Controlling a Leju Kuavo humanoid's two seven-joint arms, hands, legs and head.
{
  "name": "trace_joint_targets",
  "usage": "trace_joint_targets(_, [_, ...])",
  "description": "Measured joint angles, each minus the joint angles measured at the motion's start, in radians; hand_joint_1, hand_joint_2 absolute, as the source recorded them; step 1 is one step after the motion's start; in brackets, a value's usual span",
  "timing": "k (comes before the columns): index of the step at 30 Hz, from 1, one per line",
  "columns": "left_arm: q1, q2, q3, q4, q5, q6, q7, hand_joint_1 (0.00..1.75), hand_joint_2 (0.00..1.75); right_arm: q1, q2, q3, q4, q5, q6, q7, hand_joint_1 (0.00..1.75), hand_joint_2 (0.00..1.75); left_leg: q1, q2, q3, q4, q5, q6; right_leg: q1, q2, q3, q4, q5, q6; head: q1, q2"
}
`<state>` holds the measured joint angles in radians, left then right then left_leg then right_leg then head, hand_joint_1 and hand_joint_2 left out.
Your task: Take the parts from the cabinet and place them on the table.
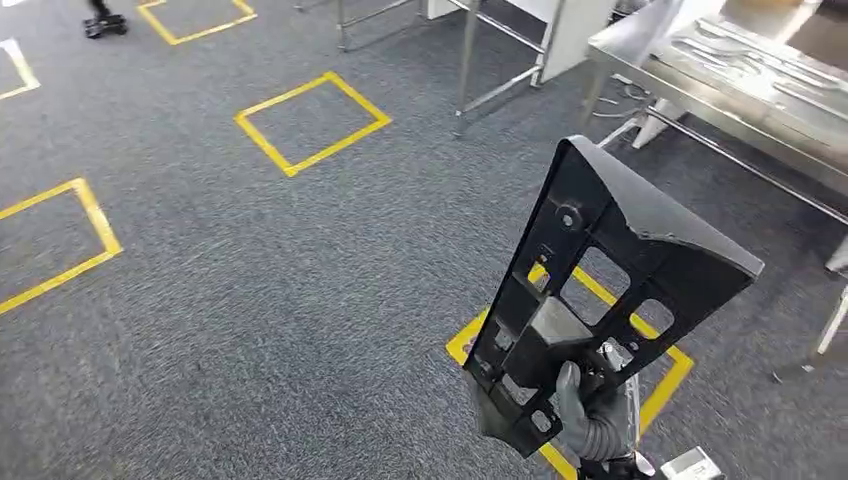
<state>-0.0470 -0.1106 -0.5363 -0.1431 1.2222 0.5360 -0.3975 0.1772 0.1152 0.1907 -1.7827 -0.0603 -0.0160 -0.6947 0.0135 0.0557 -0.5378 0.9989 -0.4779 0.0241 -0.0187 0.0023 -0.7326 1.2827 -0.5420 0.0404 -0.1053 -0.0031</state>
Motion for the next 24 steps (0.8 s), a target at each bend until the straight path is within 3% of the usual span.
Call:
trace_joint_targets(1, [0.000, 0.000, 0.000, 0.000, 0.000, 0.000, 0.000, 0.00, 0.00, 0.000, 0.000, 0.000, 0.000, 0.000, 0.000, 0.000, 1.75, 1.75, 0.000, 0.008, 0.002, 0.000, -0.002, -0.002, 0.000, -0.004, 0.022, -0.041, 0.023, 0.000, 0.000, 0.000])
trace_joint_targets(7, [0.000, 0.000, 0.000, 0.000, 0.000, 0.000, 0.000, 0.00, 0.00, 0.000, 0.000, -0.001, 0.000, 0.000, 0.000, 0.000, 1.75, 1.75, 0.000, 0.010, 0.003, 0.000, -0.002, -0.002, 0.000, -0.006, 0.030, -0.056, 0.031, -0.001, 0.000, 0.000])
trace_joint_targets(8, [-0.002, -0.001, 0.002, 0.000, 0.000, -0.001, 0.000, 0.00, 0.00, -0.001, 0.001, -0.001, 0.000, 0.002, 0.000, 0.000, 1.75, 1.75, -0.001, 0.030, 0.015, 0.000, -0.010, -0.008, 0.004, -0.055, 0.131, -0.236, 0.105, -0.010, 0.000, 0.000])
trace_joint_targets(9, [-0.002, -0.001, 0.002, 0.000, 0.000, -0.001, 0.000, 0.00, 0.00, -0.003, 0.003, -0.001, 0.000, 0.002, 0.000, 0.000, 1.75, 1.75, -0.004, 0.037, 0.018, 0.000, -0.013, -0.013, 0.014, -0.104, 0.146, -0.271, 0.091, -0.022, 0.000, 0.000])
trace_joint_targets(10, [-0.003, -0.001, 0.004, 0.000, 0.000, -0.001, 0.000, 0.00, 0.00, -0.003, 0.006, -0.001, 0.000, 0.003, 0.000, 0.000, 1.75, 1.75, -0.007, 0.051, 0.021, 0.001, -0.018, -0.024, 0.019, -0.085, 0.143, -0.268, 0.093, -0.031, 0.000, 0.000])
trace_joint_targets(11, [-0.009, -0.005, 0.006, -0.001, 0.000, 0.000, 0.011, 0.00, 0.00, -0.001, 0.006, -0.002, 0.000, 0.004, 0.003, 0.000, 1.75, 1.75, -0.005, 0.068, 0.040, -0.004, -0.027, -0.045, 0.009, -0.041, 0.149, -0.282, 0.100, -0.051, 0.000, 0.000])
trace_joint_targets(12, [-0.007, -0.005, 0.006, -0.001, -0.007, 0.004, 0.019, 0.00, 0.00, -0.008, 0.015, -0.005, 0.002, 0.005, 0.010, 0.000, 1.75, 1.75, 0.005, -0.040, -0.040, 0.173, -0.130, -0.051, 0.007, -0.006, 0.153, -0.287, 0.100, -0.060, 0.000, 0.000])
trace_joint_targets(13, [-0.004, -0.005, 0.006, -0.001, -0.008, 0.004, 0.018, 0.00, 0.00, -0.008, 0.019, -0.005, 0.004, 0.005, 0.014, 0.000, 1.75, 1.75, 0.006, -0.047, -0.108, 0.304, -0.172, -0.057, 0.007, 0.017, 0.153, -0.285, 0.099, -0.062, 0.000, 0.000])
trace_joint_targets(14, [-0.003, -0.005, 0.006, -0.001, -0.008, 0.004, 0.017, 0.00, 0.00, -0.008, 0.020, -0.005, 0.008, 0.006, 0.016, 0.000, 1.75, 1.75, 0.006, -0.047, -0.124, 0.326, -0.163, -0.058, 0.008, 0.035, 0.155, -0.284, 0.099, -0.062, 0.000, 0.000])
trace_joint_targets(15, [-0.003, -0.005, 0.006, -0.001, -0.008, 0.003, 0.016, 0.00, 0.00, -0.008, 0.020, -0.006, 0.010, 0.006, 0.016, 0.000, 1.75, 1.75, 0.006, -0.049, -0.116, 0.293, -0.127, -0.058, 0.007, 0.052, 0.157, -0.282, 0.098, -0.061, 0.000, 0.000])
trace_joint_targets(16, [-0.003, -0.005, 0.006, -0.001, -0.008, 0.003, 0.015, 0.00, 0.00, -0.008, 0.021, -0.006, 0.011, 0.006, 0.016, 0.000, 1.75, 1.75, 0.007, -0.052, -0.090, 0.224, -0.077, -0.056, 0.007, 0.070, 0.159, -0.280, 0.097, -0.059, 0.000, 0.000])
trace_joint_targets(17, [-0.003, -0.005, 0.006, -0.001, -0.008, 0.002, 0.014, 0.00, 0.00, -0.008, 0.023, -0.007, 0.011, 0.006, 0.017, 0.000, 1.75, 1.75, 0.009, -0.068, -0.054, 0.133, -0.024, -0.055, 0.005, 0.085, 0.160, -0.276, 0.094, -0.055, 0.000, 0.000])
trace_joint_targets(18, [-0.001, -0.004, 0.006, -0.001, -0.008, 0.001, 0.012, 0.00, 0.00, -0.009, 0.024, -0.008, 0.011, 0.007, 0.018, 0.000, 1.75, 1.75, 0.012, -0.110, -0.023, 0.050, 0.015, -0.052, 0.004, 0.098, 0.158, -0.271, 0.091, -0.051, 0.000, 0.000])
trace_joint_targets(19, [0.002, -0.002, 0.006, -0.001, -0.008, 0.000, 0.012, 0.00, 0.00, -0.012, 0.026, -0.009, 0.013, 0.007, 0.019, 0.000, 1.75, 1.75, 0.015, -0.151, -0.015, 0.023, -0.004, -0.048, 0.010, 0.109, 0.150, -0.262, 0.088, -0.044, 0.000, 0.000])
trace_joint_targets(21, [-0.003, -0.002, 0.006, -0.001, -0.010, 0.000, 0.010, 0.00, 0.00, -0.013, 0.028, -0.010, 0.015, 0.008, 0.020, 0.000, 1.75, 1.75, 0.008, -0.134, -0.016, 0.023, -0.003, -0.041, 0.002, 0.132, 0.137, -0.262, 0.094, -0.031, 0.000, 0.000])
trace_joint_targets(22, [-0.006, -0.002, 0.006, -0.001, -0.010, -0.001, 0.010, 0.00, 0.00, -0.012, 0.028, -0.010, 0.015, 0.008, 0.020, 0.000, 1.75, 1.75, 0.004, -0.124, -0.015, 0.023, -0.003, -0.033, -0.003, 0.146, 0.135, -0.266, 0.098, -0.022, 0.000, 0.000])
trace_joint_targets(23, [-0.008, -0.002, 0.006, -0.002, -0.010, -0.001, 0.010, 0.00, 0.00, -0.012, 0.028, -0.011, 0.015, 0.008, 0.021, 0.000, 1.75, 1.75, 0.012, -0.110, -0.012, 0.015, 0.002, -0.024, -0.001, 0.158, 0.133, -0.266, 0.099, -0.014, 0.000, 0.000])
trace_joint_targets(24, [-0.007, -0.003, 0.006, -0.003, -0.009, -0.001, 0.010, 0.00, 0.00, -0.011, 0.028, -0.013, 0.015, 0.008, 0.022, 0.000, 1.75, 1.75, 0.015, -0.093, -0.007, 0.008, 0.006, -0.017, -0.002, 0.134, 0.133, -0.257, 0.092, -0.014, 0.000, 0.000])
